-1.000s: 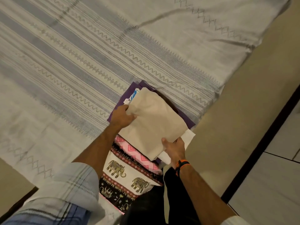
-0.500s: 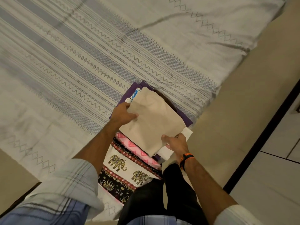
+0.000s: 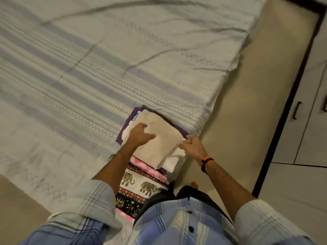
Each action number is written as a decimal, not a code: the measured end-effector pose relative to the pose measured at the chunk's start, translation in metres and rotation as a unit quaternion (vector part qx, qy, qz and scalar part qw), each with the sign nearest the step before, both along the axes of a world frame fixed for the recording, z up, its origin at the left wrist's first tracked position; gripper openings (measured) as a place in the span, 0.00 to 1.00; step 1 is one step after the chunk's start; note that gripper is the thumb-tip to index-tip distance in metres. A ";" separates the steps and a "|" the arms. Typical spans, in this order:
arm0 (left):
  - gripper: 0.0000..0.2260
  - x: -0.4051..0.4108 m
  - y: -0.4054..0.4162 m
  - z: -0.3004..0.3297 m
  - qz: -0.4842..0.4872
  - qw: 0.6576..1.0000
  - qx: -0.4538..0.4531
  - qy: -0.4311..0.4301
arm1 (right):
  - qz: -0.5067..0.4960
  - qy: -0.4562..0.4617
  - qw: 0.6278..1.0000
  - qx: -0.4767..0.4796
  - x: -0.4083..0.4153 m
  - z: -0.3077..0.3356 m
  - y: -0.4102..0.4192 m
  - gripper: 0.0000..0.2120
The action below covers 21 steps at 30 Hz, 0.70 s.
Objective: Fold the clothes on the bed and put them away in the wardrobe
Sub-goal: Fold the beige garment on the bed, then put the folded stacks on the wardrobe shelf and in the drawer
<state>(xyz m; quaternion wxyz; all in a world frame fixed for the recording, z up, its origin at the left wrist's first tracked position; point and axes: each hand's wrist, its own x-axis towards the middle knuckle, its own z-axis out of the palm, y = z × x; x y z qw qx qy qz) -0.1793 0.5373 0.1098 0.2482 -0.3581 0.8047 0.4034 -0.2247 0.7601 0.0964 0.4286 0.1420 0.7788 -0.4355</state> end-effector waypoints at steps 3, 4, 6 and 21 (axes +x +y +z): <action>0.30 -0.010 0.035 0.018 -0.026 0.999 0.017 0.023 | -0.021 0.047 0.999 -0.012 -0.006 0.020 0.024 0.28; 0.29 -0.013 0.045 0.023 -0.034 0.999 0.021 0.028 | -0.023 0.061 0.998 -0.011 -0.009 0.023 0.031 0.26; 0.29 -0.023 0.067 0.032 -0.051 0.998 0.026 0.038 | -0.027 0.087 0.996 -0.013 -0.016 0.031 0.050 0.25; 0.28 -0.124 0.297 0.081 -0.196 0.974 0.011 0.115 | -0.123 0.232 0.965 -0.002 -0.076 0.089 0.276 0.27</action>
